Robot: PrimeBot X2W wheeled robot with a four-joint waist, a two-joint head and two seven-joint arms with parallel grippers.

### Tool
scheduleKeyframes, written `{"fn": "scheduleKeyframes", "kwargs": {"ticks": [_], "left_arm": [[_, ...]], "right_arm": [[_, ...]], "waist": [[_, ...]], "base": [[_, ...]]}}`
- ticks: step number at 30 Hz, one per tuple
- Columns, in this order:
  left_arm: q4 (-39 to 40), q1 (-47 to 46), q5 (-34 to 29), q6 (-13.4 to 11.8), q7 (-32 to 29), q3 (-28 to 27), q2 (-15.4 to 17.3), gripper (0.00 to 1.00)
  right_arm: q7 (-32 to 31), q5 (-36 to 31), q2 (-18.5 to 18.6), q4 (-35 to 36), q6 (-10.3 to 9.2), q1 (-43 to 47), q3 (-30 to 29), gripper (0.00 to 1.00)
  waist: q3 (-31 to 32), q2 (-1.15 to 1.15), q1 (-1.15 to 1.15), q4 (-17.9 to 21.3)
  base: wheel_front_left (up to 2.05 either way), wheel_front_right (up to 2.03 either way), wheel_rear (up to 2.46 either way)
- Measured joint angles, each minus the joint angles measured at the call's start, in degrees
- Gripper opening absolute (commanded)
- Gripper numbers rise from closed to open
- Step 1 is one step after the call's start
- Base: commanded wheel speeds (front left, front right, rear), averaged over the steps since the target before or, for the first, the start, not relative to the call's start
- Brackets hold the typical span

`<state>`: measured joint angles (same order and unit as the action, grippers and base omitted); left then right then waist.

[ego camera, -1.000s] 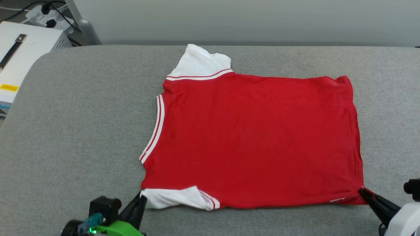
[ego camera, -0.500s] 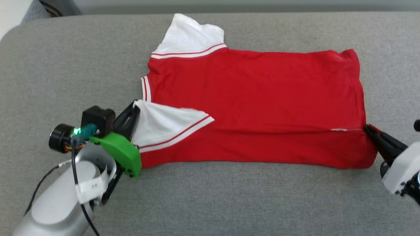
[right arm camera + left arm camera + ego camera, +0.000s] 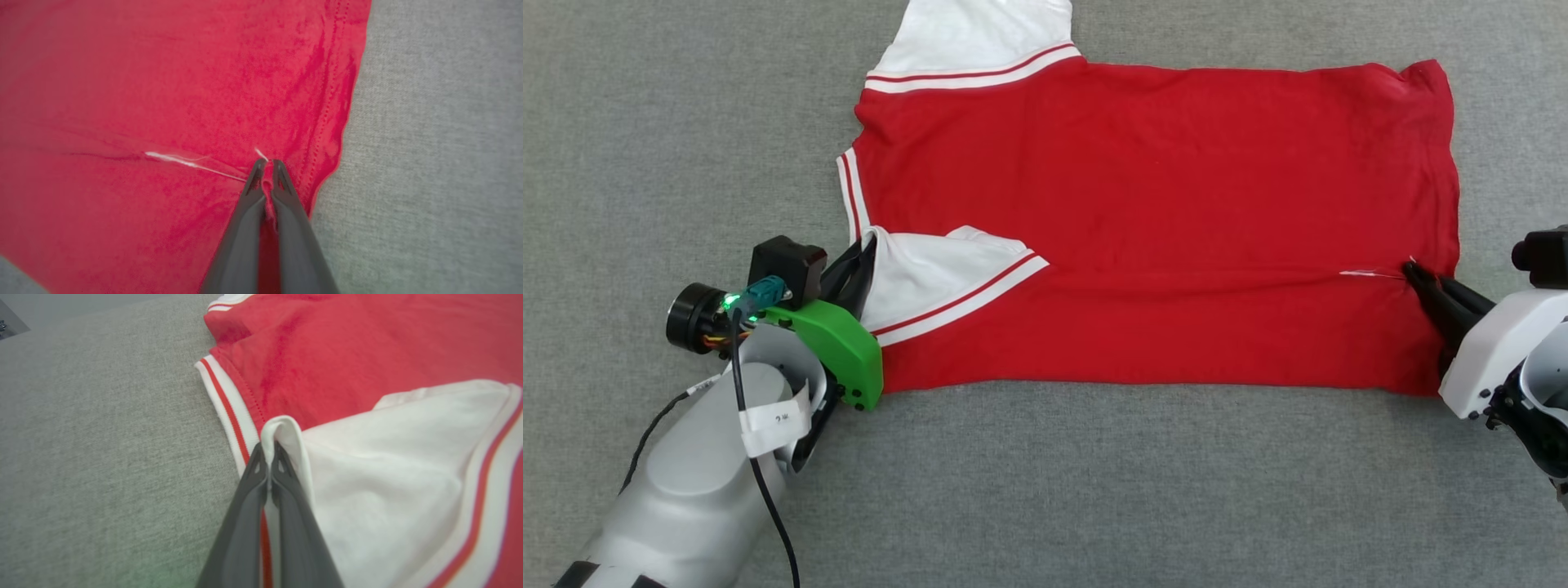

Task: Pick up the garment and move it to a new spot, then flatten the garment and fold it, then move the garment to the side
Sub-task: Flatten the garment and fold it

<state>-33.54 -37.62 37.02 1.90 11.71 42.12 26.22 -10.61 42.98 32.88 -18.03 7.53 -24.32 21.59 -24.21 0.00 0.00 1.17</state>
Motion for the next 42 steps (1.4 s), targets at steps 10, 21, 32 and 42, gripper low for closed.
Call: {"fn": "scheduleKeyframes", "kwargs": {"ticks": [10,21,32,42], "left_arm": [[-5.21,-0.04,-0.27,0.87,2.93,-1.04,-2.83,1.00],[5.42,-4.31,2.52,3.19,-9.49,-3.92,4.91,1.00],[12.59,-5.56,18.50,5.28,-47.73,4.33,8.49,1.00],[4.13,-5.11,21.59,5.43,-52.86,8.27,7.38,1.00]], "right_arm": [[6.80,1.66,0.22,-2.76,0.00,0.90,0.99,1.00],[8.33,0.75,2.19,2.22,0.00,6.21,-1.91,1.00],[4.75,-0.08,1.32,4.91,0.00,7.82,-2.99,1.00],[1.89,-0.44,-0.08,6.48,0.00,7.62,-2.10,1.00]], "waist": [[3.70,0.00,0.00,-1.13],[10.43,0.00,0.00,-2.16],[12.50,0.00,0.00,-2.35],[9.58,0.00,0.00,-0.34]], "base": [[0.00,0.00,0.00],[0.00,0.00,0.00],[0.00,0.00,0.00],[0.00,0.00,0.00]]}}
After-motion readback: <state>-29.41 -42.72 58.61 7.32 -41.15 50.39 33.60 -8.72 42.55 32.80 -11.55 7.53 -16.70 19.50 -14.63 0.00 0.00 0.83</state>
